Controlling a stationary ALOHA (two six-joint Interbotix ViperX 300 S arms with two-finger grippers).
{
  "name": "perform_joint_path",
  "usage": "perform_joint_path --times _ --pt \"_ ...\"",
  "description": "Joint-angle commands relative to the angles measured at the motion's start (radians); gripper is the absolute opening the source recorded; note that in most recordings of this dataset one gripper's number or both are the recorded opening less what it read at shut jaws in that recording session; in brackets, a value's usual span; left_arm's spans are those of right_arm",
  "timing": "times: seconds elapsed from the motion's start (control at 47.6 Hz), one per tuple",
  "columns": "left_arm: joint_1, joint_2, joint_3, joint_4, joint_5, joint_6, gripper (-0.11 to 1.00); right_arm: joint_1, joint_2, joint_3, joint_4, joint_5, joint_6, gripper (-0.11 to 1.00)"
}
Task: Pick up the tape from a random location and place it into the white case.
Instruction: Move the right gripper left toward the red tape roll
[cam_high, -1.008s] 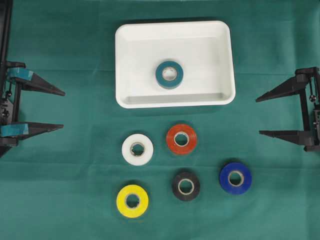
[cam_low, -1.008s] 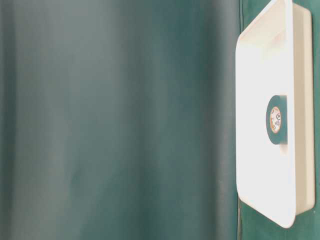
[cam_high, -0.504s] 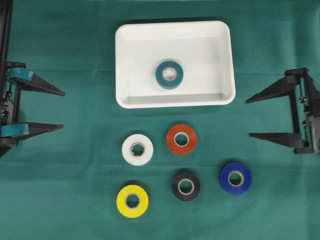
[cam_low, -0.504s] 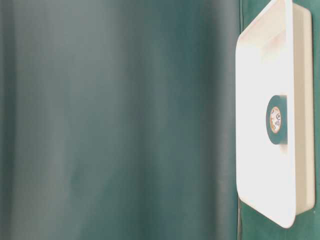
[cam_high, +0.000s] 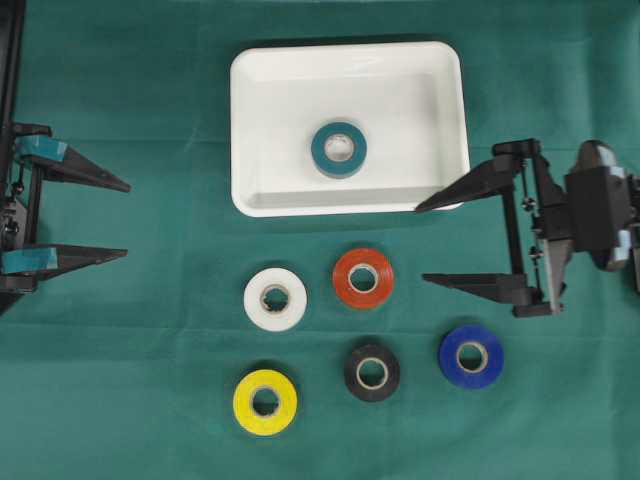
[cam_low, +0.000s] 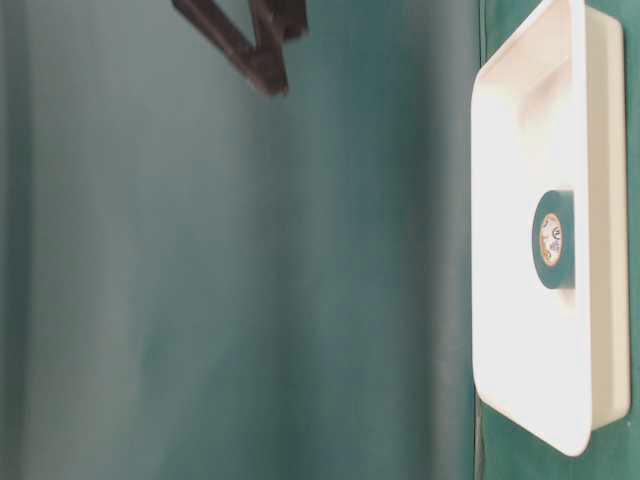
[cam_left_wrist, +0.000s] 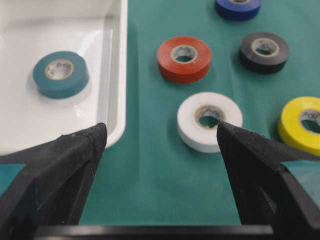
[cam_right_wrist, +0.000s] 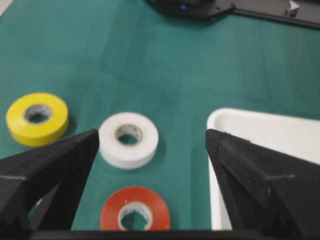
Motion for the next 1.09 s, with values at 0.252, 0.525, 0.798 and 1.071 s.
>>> perform_joint_path --times 0.252,0.525,0.798,1.071 --pt "0.002 0.009 -0.011 -0.002 -0.003 -0.002 0.9 -0.005 0.106 -0.103 -0.002 -0.044 -0.003 0.92" --pt "0.002 0.009 -0.011 -0.002 -0.003 -0.002 0.9 -0.009 0.112 -0.129 0.003 0.014 0.006 0.92" --pt "0.002 0.009 -0.011 -0.002 -0.003 -0.002 0.9 -0.021 0.13 -0.252 0.017 0.314 0.014 0.92" --pt "0.002 0.012 -0.011 0.0 -0.002 -0.002 0.9 -0.032 0.212 -0.402 0.017 0.658 0.048 0.92"
